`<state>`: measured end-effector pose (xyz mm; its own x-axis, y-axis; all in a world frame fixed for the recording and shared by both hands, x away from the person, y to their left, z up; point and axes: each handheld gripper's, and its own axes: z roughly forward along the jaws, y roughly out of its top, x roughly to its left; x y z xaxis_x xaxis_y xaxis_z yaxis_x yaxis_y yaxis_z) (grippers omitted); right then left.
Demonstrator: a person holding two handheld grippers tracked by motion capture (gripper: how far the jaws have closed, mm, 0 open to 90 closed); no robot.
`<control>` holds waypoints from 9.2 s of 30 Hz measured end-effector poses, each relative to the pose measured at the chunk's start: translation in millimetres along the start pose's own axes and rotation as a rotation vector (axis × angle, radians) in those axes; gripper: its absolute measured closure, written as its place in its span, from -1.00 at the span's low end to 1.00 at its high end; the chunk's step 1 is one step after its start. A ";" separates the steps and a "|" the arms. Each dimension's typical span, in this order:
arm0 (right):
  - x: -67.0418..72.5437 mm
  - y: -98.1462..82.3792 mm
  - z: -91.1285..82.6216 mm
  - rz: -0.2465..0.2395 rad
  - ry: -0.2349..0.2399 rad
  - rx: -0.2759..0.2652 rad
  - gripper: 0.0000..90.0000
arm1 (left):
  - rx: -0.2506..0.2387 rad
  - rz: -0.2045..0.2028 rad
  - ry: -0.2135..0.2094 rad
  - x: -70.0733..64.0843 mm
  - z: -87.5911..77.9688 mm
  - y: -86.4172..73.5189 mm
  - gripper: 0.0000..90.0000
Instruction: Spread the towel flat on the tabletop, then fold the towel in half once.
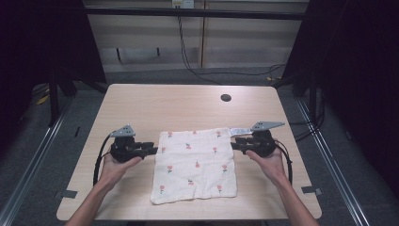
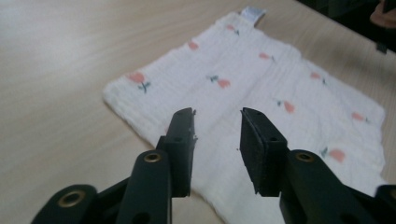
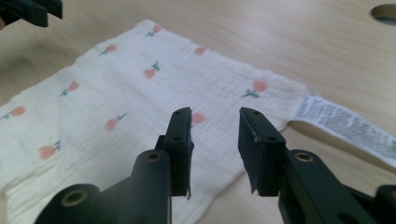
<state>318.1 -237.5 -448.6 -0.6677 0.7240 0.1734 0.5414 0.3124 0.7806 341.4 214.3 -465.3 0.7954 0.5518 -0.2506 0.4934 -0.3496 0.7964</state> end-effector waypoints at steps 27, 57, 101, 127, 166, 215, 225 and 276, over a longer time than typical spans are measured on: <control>30.6 -42.0 32.6 -0.122 -0.014 0.205 0.93 | 0.155 0.103 -0.021 -15.6 36.2 -26.0 0.31; 31.9 -46.9 -8.1 -0.064 0.023 0.131 0.70 | 0.219 0.125 -0.114 -32.7 31.0 -30.8 0.89; -43.1 -21.8 53.0 0.010 -0.088 0.117 0.89 | 0.105 -0.010 0.077 33.2 90.2 19.2 0.42; -48.4 -9.1 34.7 0.081 -0.021 -0.025 0.91 | 0.020 -0.006 -0.046 29.7 58.0 27.0 0.92; -45.7 34.7 2.0 0.062 -0.002 -0.131 0.92 | -0.110 0.013 -0.012 23.4 26.0 53.3 0.92; 5.3 -8.0 -33.6 -0.041 0.127 -0.080 0.90 | -0.039 0.097 -0.096 -17.1 -13.0 10.3 0.92; 31.7 -34.1 -32.4 -0.087 0.178 0.014 0.89 | 0.025 0.153 -0.127 -36.0 -13.5 -10.1 0.91; 35.2 -64.1 6.3 -0.094 -0.022 0.183 0.63 | 0.208 0.086 -0.115 -35.5 17.9 -39.9 0.36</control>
<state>263.1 -228.1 -496.2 -0.7093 0.6991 0.0903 0.5625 0.4841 0.6703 299.8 195.1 -498.0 0.8665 0.4277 -0.2575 0.4748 -0.5464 0.6900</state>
